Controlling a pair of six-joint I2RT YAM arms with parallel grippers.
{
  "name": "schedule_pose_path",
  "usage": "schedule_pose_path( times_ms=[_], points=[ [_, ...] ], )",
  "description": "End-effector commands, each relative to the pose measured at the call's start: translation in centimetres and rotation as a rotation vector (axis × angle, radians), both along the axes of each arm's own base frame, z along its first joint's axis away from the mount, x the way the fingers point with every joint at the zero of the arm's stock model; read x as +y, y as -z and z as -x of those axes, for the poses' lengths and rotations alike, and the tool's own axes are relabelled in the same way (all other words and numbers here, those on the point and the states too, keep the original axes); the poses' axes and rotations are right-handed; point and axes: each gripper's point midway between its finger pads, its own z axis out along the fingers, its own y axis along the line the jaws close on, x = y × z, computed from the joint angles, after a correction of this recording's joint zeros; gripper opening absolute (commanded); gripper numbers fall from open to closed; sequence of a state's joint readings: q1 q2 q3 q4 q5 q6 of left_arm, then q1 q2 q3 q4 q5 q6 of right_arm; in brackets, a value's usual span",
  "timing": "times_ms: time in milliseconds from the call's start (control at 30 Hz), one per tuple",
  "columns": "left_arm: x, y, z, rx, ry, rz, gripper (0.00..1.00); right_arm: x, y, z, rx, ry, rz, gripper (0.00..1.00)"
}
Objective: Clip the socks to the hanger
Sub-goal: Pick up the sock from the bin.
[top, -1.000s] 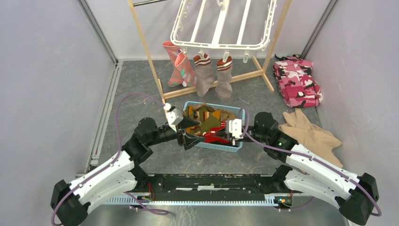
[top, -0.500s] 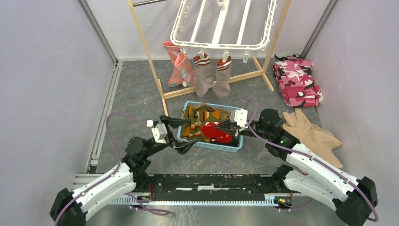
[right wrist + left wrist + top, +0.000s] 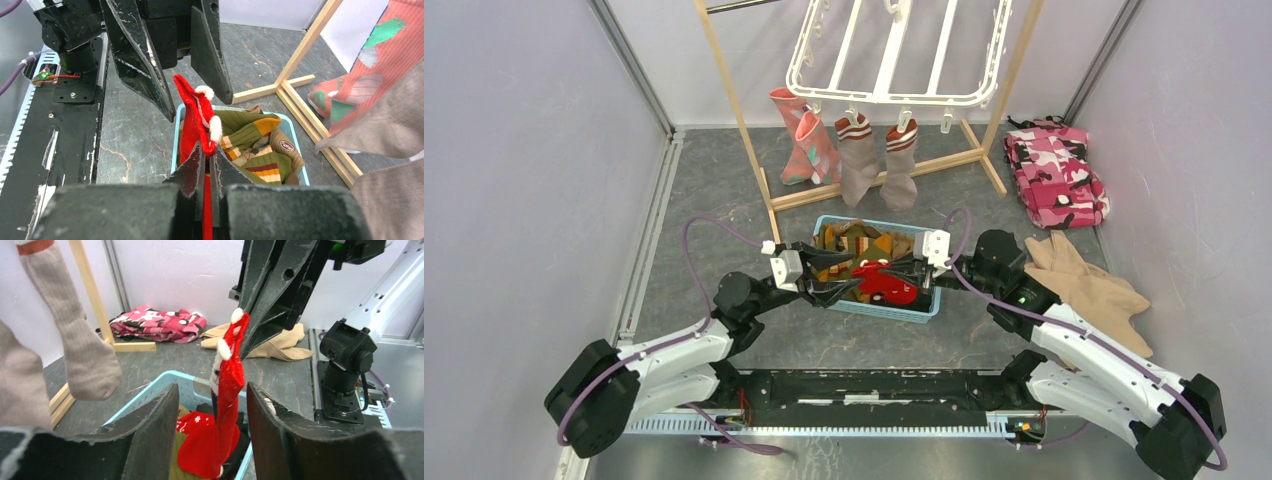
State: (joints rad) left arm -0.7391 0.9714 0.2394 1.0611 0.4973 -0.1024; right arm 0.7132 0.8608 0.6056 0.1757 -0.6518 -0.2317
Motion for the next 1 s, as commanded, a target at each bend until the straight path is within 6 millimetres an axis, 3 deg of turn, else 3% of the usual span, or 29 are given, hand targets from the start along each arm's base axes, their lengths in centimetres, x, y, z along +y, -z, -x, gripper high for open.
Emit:
schedule_pose_path(
  times_ms=[0,167,300,367,433,500,600,800,967],
  points=[
    [-0.5,-4.0,1.3,-0.087,0.075,0.115,0.55,0.2,-2.0,-0.3,-0.035,-0.003,-0.05,0.0],
    [-0.8,-4.1,1.6,-0.078,0.107,0.12,0.22,0.2,-2.0,-0.5,-0.031,0.0,-0.054,0.0],
    [-0.9,-4.2,1.9,-0.081,0.126,0.125,0.02,0.3,-2.0,-0.6,-0.024,0.001,-0.056,0.0],
    [-0.9,-4.2,1.9,-0.072,0.122,0.129,0.02,0.2,-2.1,-0.8,-0.021,0.007,-0.061,0.03],
    [-0.7,-4.1,1.6,-0.055,0.102,0.133,0.02,0.0,-2.3,-1.3,-0.018,0.034,-0.067,0.13],
    [-0.5,-3.6,1.3,-0.025,0.08,0.124,0.02,-0.6,-2.7,-2.0,-0.025,0.083,-0.074,0.3],
    [-0.2,-2.9,0.8,0.013,0.046,0.104,0.02,-2.1,-3.5,-3.8,-0.044,0.184,-0.095,0.47],
    [0.4,-2.3,0.3,0.048,-0.008,0.06,0.02,-6.0,-8.1,-6.8,-0.145,0.381,-0.243,0.68],
    [0.7,-2.5,0.6,0.04,-0.011,0.048,0.02,-7.9,-13.1,-7.9,-0.31,0.463,-0.347,0.76]
  ],
)
